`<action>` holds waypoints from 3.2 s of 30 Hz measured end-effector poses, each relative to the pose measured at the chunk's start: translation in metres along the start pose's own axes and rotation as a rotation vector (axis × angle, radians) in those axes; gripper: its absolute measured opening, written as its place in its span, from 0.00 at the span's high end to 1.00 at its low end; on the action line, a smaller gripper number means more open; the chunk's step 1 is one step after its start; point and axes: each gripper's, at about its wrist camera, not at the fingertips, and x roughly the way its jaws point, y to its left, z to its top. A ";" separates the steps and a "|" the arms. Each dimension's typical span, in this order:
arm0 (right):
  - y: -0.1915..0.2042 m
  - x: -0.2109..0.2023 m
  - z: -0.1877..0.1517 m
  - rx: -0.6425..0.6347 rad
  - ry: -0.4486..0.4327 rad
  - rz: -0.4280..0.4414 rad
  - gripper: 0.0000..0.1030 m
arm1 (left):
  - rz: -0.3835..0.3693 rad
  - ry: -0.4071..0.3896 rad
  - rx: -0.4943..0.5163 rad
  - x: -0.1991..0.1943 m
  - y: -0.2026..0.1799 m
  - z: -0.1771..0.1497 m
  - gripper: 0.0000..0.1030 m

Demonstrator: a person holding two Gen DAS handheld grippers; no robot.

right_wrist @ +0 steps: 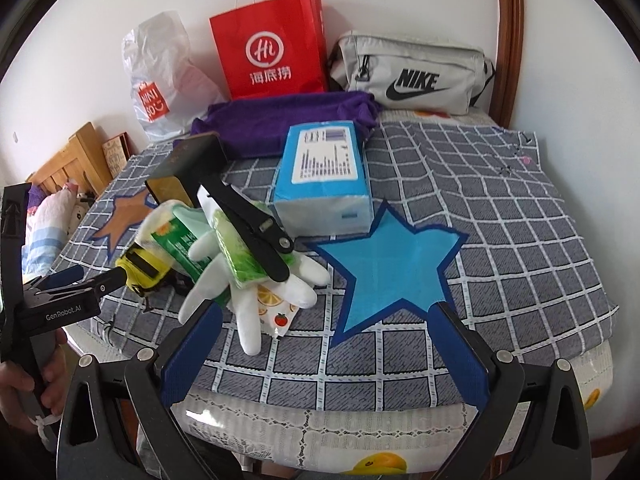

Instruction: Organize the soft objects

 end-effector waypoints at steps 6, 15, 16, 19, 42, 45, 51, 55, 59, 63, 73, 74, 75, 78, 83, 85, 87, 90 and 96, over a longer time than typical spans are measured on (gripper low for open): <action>-0.001 0.017 -0.004 -0.040 0.016 -0.027 0.02 | 0.013 -0.015 0.065 0.017 -0.015 0.001 0.00; -0.006 0.035 -0.004 -0.028 0.041 0.009 0.02 | 0.097 -0.012 0.210 0.037 -0.030 0.003 0.03; -0.006 0.036 -0.004 -0.027 0.044 0.010 0.02 | 0.088 -0.018 0.207 0.038 -0.032 0.002 0.09; -0.007 0.041 -0.004 -0.028 0.053 0.011 0.02 | 0.034 -0.019 0.179 0.037 -0.029 0.003 0.34; 0.014 0.048 0.035 -0.033 -0.022 0.131 0.31 | 0.002 -0.030 -0.071 0.015 0.061 0.010 0.35; 0.019 0.057 0.041 -0.048 -0.020 0.171 0.38 | -0.023 -0.018 -0.083 0.023 0.065 0.010 0.33; 0.031 0.077 0.051 -0.040 0.010 0.280 0.47 | -0.070 0.003 -0.106 0.041 0.068 0.008 0.33; 0.036 0.092 0.051 -0.037 0.038 0.302 0.55 | -0.087 -0.005 -0.097 0.042 0.069 0.009 0.33; 0.039 0.092 0.051 -0.036 0.022 0.322 0.78 | -0.104 -0.009 -0.090 0.043 0.071 0.009 0.32; 0.044 0.076 0.051 -0.066 -0.002 0.340 0.94 | -0.112 -0.014 -0.082 0.045 0.071 0.010 0.32; 0.044 0.060 0.053 -0.102 -0.027 0.306 0.69 | -0.096 -0.019 -0.061 0.046 0.068 0.010 0.31; 0.046 0.060 0.056 -0.100 -0.041 0.308 0.55 | -0.097 -0.019 -0.063 0.046 0.068 0.010 0.31; 0.049 0.061 0.060 -0.106 -0.055 0.296 0.49 | -0.101 -0.019 -0.064 0.046 0.068 0.010 0.31; 0.060 0.068 0.069 -0.148 -0.066 0.282 0.49 | -0.105 -0.017 -0.064 0.046 0.067 0.010 0.31; 0.081 0.093 0.072 -0.255 -0.020 0.230 0.49 | -0.107 -0.014 -0.059 0.047 0.069 0.011 0.31; 0.082 0.095 0.071 -0.265 -0.023 0.219 0.69 | -0.112 -0.013 -0.057 0.047 0.070 0.012 0.31; 0.080 0.091 0.073 -0.256 -0.020 0.269 0.85 | -0.117 -0.012 -0.057 0.048 0.071 0.012 0.31; 0.076 0.082 0.076 -0.233 -0.025 0.326 0.91 | -0.114 -0.013 -0.057 0.049 0.071 0.013 0.31; 0.059 0.057 0.078 -0.175 -0.049 0.319 0.94 | -0.117 -0.013 -0.055 0.048 0.072 0.012 0.31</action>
